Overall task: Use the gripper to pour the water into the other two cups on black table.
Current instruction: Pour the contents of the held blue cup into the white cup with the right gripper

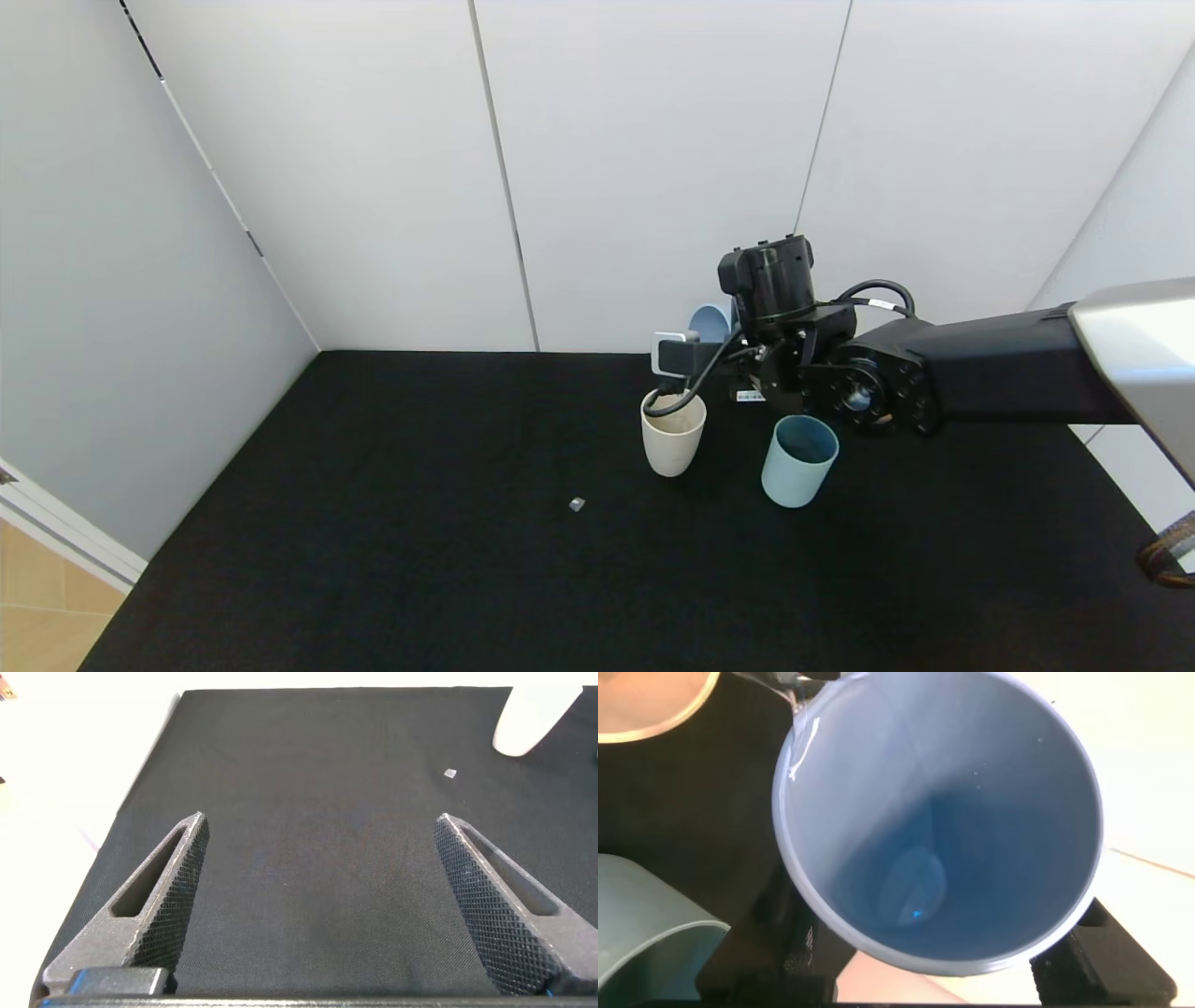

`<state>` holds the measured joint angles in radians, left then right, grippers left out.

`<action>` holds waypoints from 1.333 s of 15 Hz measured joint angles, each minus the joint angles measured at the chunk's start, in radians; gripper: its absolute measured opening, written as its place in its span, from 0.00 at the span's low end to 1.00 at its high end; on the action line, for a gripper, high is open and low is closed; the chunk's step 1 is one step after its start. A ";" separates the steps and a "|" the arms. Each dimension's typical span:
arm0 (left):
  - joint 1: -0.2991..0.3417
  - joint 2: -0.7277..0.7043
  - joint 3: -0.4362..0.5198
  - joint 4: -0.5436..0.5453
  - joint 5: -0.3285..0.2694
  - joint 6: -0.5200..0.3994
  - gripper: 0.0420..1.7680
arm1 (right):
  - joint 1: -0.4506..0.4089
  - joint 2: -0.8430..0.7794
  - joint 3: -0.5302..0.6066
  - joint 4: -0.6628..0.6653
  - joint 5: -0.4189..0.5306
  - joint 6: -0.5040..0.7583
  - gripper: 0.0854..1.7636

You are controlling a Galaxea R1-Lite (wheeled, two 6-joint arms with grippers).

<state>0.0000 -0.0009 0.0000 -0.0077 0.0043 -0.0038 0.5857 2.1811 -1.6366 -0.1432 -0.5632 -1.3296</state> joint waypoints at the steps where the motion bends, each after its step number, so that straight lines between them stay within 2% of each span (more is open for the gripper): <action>1: 0.000 0.000 0.000 0.000 0.000 0.000 0.97 | 0.000 0.004 -0.008 0.000 0.000 -0.011 0.70; 20: 0.000 0.000 0.000 0.000 0.000 0.000 0.97 | 0.009 0.019 -0.042 0.000 0.000 -0.115 0.70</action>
<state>0.0000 -0.0009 0.0000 -0.0077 0.0043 -0.0038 0.5949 2.1996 -1.6783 -0.1432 -0.5632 -1.4443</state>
